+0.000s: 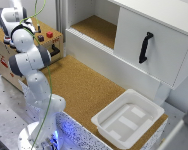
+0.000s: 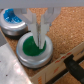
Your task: Toggle the green light switch to turn off the green light
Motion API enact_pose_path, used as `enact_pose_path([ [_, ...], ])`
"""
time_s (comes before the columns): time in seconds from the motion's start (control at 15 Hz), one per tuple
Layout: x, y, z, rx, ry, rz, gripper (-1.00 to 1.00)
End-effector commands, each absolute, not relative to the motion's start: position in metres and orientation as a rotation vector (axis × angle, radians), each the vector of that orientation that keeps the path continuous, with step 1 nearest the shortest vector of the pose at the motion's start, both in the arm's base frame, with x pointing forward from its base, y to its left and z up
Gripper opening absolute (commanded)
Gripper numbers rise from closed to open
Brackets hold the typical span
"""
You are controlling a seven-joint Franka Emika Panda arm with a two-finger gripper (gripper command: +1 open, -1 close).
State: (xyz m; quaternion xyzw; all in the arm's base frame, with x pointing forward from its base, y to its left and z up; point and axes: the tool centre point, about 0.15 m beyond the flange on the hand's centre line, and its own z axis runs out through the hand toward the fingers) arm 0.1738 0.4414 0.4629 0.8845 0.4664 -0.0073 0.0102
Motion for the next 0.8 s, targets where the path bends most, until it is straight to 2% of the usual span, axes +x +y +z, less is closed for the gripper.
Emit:
enact_pose_path([
  [0.0,0.191,0.427,0.548,2.874,1.269,0.116,1.00],
  [0.2,0.199,0.417,0.564,2.907,1.222,0.106,1.00],
  [0.73,0.206,0.376,0.552,3.214,0.766,0.155,1.00],
])
